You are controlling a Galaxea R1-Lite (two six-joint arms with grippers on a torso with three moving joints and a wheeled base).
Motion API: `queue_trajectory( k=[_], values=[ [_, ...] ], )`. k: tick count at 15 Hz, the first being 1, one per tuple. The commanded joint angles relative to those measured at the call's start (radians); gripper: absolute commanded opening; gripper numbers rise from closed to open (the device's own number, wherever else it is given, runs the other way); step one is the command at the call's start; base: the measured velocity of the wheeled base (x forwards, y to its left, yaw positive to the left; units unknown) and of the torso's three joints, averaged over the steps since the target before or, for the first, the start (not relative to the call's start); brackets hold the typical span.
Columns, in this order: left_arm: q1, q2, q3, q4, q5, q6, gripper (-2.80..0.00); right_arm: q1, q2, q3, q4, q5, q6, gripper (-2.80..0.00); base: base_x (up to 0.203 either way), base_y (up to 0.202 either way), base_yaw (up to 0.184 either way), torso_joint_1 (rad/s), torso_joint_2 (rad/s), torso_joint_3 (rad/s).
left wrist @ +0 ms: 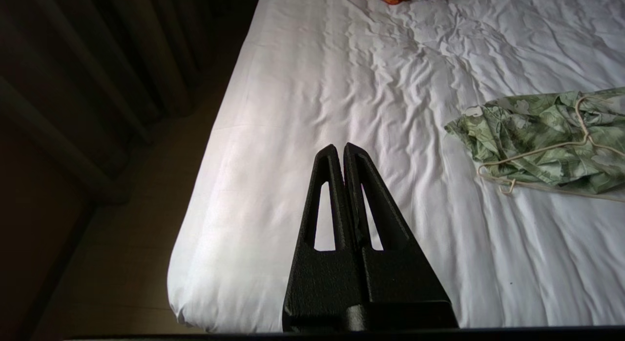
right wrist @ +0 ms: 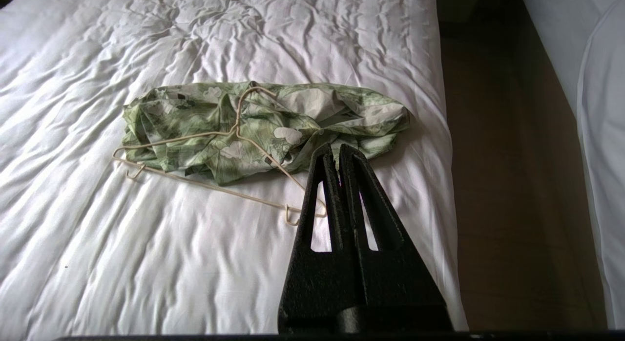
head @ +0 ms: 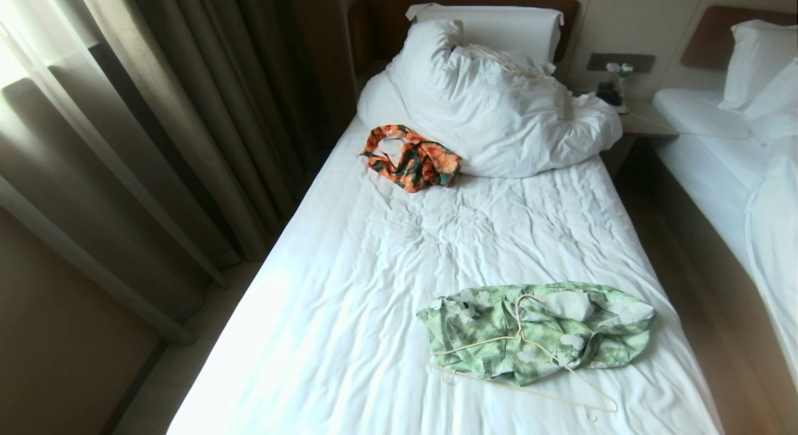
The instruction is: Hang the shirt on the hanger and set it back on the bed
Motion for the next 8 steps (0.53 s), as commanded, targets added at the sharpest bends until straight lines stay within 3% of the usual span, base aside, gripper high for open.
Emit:
queue_trajectory(
  k=[1, 8],
  values=[
    [0.000, 0.001, 0.000, 0.000, -0.001, 0.000, -2.80, 0.000, 0.002, 0.000, 0.001, -0.001, 0.002, -2.80, 0.000, 0.000, 0.000, 0.000, 0.00, 0.000],
    [0.000, 0.001, 0.000, 0.000, -0.001, 0.000, -2.80, 0.000, 0.002, 0.000, 0.001, -0.001, 0.010, -2.80, 0.000, 0.000, 0.000, 0.000, 0.00, 0.000]
  ],
)
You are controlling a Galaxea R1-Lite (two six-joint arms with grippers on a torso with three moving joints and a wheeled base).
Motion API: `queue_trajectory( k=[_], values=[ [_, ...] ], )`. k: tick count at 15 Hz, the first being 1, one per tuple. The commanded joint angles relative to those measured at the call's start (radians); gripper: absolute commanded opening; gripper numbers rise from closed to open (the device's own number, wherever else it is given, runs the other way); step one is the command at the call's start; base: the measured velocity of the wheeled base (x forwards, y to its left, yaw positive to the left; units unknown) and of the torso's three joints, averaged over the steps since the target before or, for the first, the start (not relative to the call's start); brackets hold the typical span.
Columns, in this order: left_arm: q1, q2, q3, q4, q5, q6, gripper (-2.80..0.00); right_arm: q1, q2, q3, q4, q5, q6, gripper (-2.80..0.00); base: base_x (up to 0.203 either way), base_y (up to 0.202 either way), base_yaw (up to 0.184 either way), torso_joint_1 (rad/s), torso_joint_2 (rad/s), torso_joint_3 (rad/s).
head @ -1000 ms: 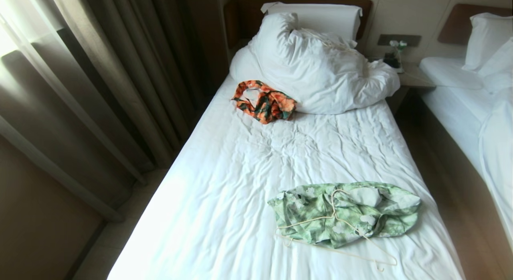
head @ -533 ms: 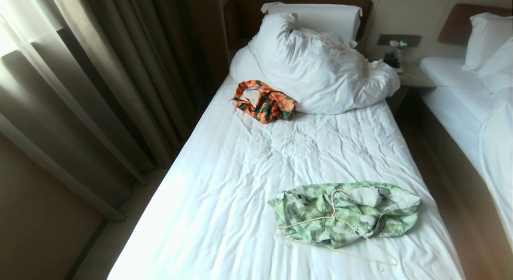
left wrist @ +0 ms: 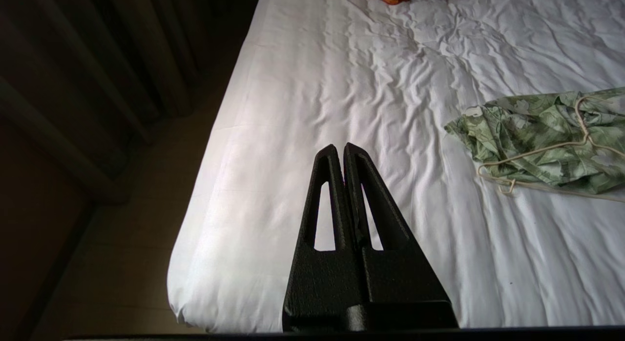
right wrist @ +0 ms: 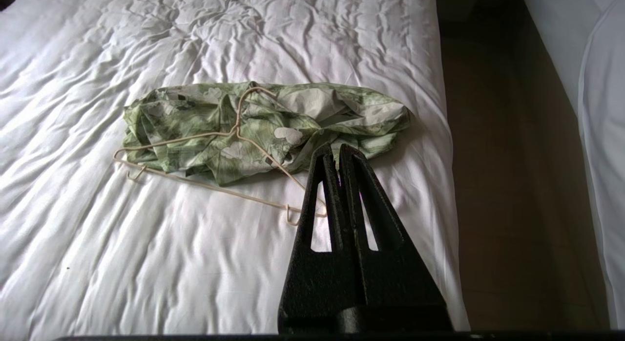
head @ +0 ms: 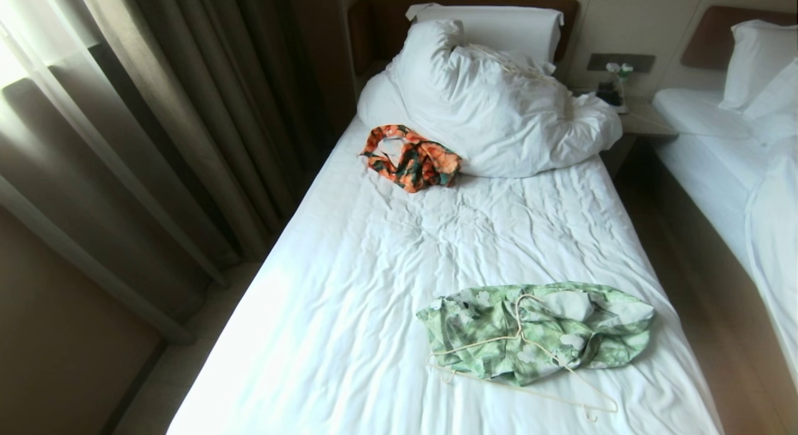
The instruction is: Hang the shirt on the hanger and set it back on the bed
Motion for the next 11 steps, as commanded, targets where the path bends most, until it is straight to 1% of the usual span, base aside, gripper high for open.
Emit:
queue_trajectory(
  k=[1, 5, 7, 11],
  values=[
    [0.000, 0.001, 0.000, 0.000, 0.000, 0.000, -2.80, 0.000, 0.002, 0.000, 0.000, -0.002, 0.006, -2.80, 0.000, 0.000, 0.000, 0.000, 0.00, 0.000],
    [0.000, 0.001, 0.000, 0.000, 0.000, 0.000, -2.80, 0.000, 0.002, 0.000, 0.000, -0.008, 0.012, -2.80, 0.000, 0.000, 0.000, 0.000, 0.00, 0.000],
    [0.000, 0.001, 0.000, 0.000, 0.000, 0.000, -2.80, 0.000, 0.002, 0.000, 0.000, -0.020, 0.044, -2.80, 0.000, 0.000, 0.000, 0.000, 0.00, 0.000],
    [0.000, 0.001, 0.000, 0.000, 0.000, 0.000, -2.80, 0.000, 0.002, 0.000, 0.000, -0.020, 0.042, -2.80, 0.000, 0.000, 0.000, 0.000, 0.00, 0.000]
  ],
)
